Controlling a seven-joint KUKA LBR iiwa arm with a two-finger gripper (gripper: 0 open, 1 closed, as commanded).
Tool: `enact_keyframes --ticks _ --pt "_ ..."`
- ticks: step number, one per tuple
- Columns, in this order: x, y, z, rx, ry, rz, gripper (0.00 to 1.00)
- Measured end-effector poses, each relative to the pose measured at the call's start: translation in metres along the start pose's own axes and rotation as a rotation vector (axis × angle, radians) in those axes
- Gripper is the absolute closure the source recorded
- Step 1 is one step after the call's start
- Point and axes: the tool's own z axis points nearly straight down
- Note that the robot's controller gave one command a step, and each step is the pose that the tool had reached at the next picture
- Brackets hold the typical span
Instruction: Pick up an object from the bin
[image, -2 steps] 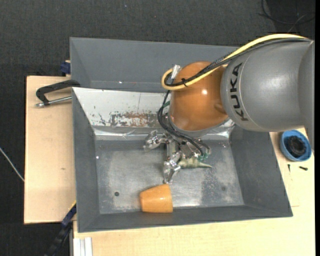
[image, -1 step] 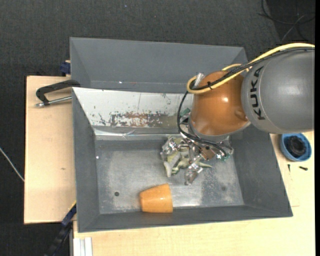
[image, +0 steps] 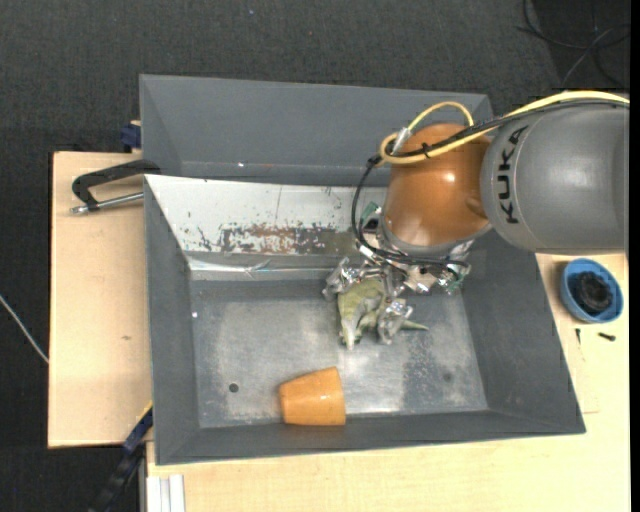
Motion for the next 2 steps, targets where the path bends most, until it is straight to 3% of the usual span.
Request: enact_keyframes --ticks 1,2 --pt "-0.001 0.0 -0.002 0.002 -0.003 -0.001 1.0" --pt "0.028 0.001 -0.167 0.01 -0.005 -0.008 1.0"
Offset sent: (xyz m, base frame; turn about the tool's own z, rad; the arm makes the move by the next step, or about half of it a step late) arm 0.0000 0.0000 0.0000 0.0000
